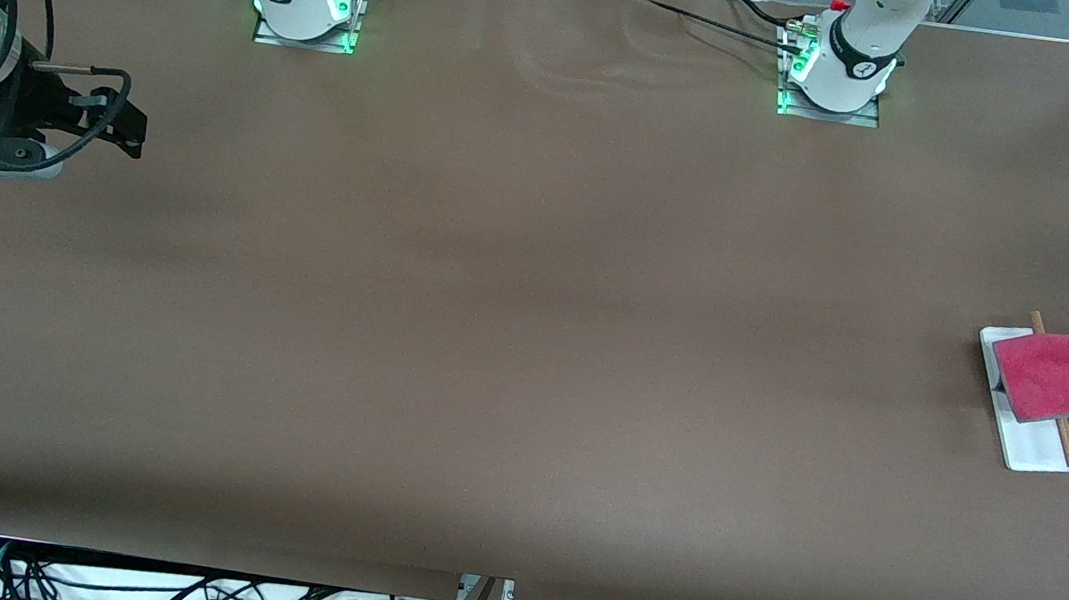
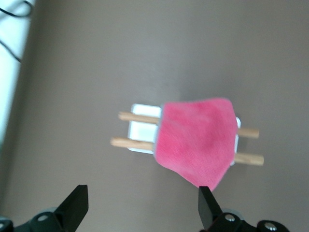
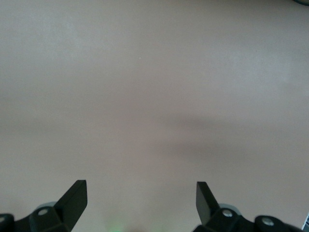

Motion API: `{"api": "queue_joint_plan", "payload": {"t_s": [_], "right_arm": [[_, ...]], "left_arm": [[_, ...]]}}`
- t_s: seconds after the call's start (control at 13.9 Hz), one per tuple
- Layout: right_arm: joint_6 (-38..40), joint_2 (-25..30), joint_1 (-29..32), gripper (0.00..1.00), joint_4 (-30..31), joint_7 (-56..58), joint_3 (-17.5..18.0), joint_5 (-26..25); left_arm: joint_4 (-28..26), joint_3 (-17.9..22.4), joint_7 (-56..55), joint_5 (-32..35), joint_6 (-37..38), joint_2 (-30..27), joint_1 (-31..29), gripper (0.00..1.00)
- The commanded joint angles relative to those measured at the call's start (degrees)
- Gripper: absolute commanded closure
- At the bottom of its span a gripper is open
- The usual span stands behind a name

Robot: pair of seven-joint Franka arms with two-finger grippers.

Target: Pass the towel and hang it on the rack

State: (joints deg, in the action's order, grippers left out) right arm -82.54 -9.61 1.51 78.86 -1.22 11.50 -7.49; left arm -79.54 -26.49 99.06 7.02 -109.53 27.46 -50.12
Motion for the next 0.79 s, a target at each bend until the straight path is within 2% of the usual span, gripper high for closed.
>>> {"api": "queue_joint_plan", "payload": {"t_s": [0.0, 0.14, 0.58, 0.72], "right_arm": [[0.0, -0.4, 0.4, 0.00, -1.1, 0.9, 0.5, -0.8], [0.1, -0.4, 0.4, 0.00, -1.0, 0.8, 0.5, -0.8], [0.0, -0.4, 0.3, 0.00, -1.3, 0.8, 0.6, -0.7], [0.0, -0.4, 0.3, 0.00, -1.3, 0.8, 0.6, -0.6]], "left_arm": [[-3.8, 3.9, -12.7, -1.1, 4.0, -9.6, 7.4, 0.00], [-5.6, 9.2, -23.3, -1.1, 8.9, -15.4, 16.1, 0.00], [-21.0, 10.4, -52.6, -1.0, 13.0, -34.7, 27.9, 0.00], [-23.5, 14.0, -62.4, -1.3, 16.2, -38.3, 34.6, 0.00]]}}
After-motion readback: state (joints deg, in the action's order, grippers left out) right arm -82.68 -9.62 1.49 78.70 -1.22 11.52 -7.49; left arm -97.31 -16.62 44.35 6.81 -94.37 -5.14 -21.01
